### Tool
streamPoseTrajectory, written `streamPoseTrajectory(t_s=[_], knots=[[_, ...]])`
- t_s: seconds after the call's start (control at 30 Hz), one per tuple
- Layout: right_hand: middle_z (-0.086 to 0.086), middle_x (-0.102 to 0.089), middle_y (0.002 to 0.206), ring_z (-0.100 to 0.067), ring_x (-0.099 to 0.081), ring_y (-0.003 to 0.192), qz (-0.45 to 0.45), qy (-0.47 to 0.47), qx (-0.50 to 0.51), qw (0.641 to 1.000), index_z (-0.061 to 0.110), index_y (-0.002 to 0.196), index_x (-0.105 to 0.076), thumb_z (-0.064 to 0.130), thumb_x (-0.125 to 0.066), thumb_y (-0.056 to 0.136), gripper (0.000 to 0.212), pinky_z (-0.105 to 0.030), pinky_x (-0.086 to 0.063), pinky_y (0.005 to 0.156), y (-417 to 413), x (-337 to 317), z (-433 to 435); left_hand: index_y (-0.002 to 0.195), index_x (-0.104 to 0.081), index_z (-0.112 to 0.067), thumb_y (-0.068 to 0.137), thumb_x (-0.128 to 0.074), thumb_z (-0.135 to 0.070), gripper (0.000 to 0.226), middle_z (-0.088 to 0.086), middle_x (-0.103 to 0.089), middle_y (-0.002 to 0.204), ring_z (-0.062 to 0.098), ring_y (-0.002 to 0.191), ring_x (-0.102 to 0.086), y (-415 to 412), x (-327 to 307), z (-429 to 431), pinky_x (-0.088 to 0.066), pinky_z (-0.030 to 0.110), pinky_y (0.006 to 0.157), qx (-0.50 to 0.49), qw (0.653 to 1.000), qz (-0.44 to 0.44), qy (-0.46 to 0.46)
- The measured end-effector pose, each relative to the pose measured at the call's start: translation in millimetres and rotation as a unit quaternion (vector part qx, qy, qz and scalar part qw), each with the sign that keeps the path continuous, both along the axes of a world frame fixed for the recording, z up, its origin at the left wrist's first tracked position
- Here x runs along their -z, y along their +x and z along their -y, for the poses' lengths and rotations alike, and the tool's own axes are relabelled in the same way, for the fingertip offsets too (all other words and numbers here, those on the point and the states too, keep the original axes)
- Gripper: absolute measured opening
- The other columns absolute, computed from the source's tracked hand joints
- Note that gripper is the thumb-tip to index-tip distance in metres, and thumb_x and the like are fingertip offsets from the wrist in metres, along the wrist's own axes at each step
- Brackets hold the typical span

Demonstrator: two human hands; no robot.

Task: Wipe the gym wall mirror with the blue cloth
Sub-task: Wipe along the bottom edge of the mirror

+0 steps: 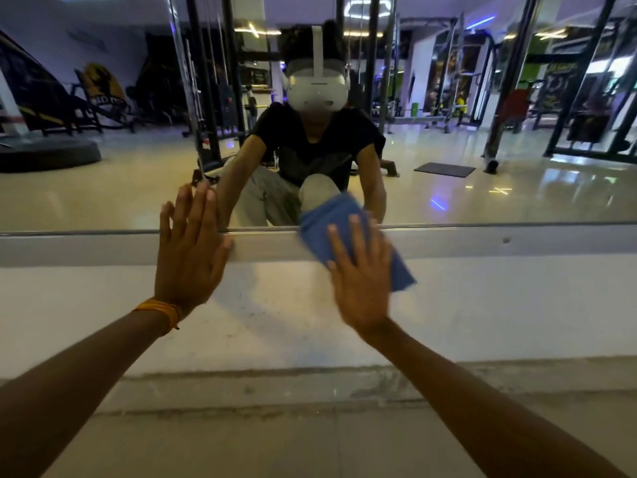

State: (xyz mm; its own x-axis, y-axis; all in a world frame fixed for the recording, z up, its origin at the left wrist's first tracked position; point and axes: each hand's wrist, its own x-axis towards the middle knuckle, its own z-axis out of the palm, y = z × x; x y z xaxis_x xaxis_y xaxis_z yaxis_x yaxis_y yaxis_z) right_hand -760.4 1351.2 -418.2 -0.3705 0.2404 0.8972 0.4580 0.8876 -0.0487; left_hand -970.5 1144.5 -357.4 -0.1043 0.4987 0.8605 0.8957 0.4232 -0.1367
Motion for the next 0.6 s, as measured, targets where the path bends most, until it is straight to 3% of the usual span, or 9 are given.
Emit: streamPoseTrajectory(t_s=[0.17,0.27,0.33,0.5,0.6], knots=[[-0.015,-0.011,0.170,-0.041,-0.006,0.157,-0.088,-0.099,0.053,0.990,0.023,0.164,-0.011,0.037,-0.040,0.109,0.063,-0.059,-0.007,0.126,22.4,3.3,-13.3,0.161,-0.016,0.001,0.106,-0.033,-0.039,0.070,0.020,-0.009,0.170,0.038,0.158,-0.009,-23.2,-4.6,21.0,-0.011,0.064,0.125,-0.006,0.999,-0.036,-0.016],[-0.013,-0.012,0.171,-0.039,-0.005,0.157,0.031,0.017,-0.023,0.999,0.024,0.163,-0.018,0.034,-0.047,0.107,0.064,-0.057,-0.004,0.127,-16.9,-4.3,29.8,0.162,-0.015,0.000,0.106,-0.029,-0.041,0.071,0.019,-0.009,0.171,0.038,0.158,-0.009,-38.1,-8.5,38.3,-0.010,0.064,0.125,-0.008,0.999,-0.038,-0.014],[-0.010,-0.014,0.171,-0.038,-0.007,0.157,0.113,0.097,-0.060,0.987,0.025,0.163,-0.018,0.036,-0.047,0.107,0.064,-0.054,-0.002,0.127,-41.2,-14.9,48.7,0.162,-0.015,0.000,0.106,-0.030,-0.039,0.070,0.020,-0.010,0.171,0.038,0.158,-0.009,-44.3,-8.9,44.6,-0.011,0.063,0.125,0.006,0.998,-0.048,-0.032],[-0.009,-0.018,0.170,-0.036,-0.011,0.157,0.102,0.106,-0.028,0.989,0.026,0.163,-0.021,0.039,-0.037,0.110,0.056,-0.056,-0.011,0.127,-14.5,-18.5,14.8,0.160,-0.016,0.003,0.104,-0.035,-0.035,0.071,0.021,-0.010,0.170,0.040,0.158,-0.009,-43.1,-2.1,35.8,-0.013,0.066,0.123,0.025,0.999,-0.030,0.000],[-0.013,-0.014,0.171,-0.037,-0.008,0.158,0.037,0.021,0.023,0.999,0.023,0.163,-0.018,0.036,-0.040,0.110,0.059,-0.062,-0.019,0.123,31.6,-6.7,-17.3,0.161,-0.017,0.002,0.104,-0.037,-0.035,0.070,0.021,-0.012,0.170,0.041,0.157,-0.010,-47.0,-2.7,38.0,-0.013,0.065,0.124,0.034,0.999,-0.040,-0.008]])
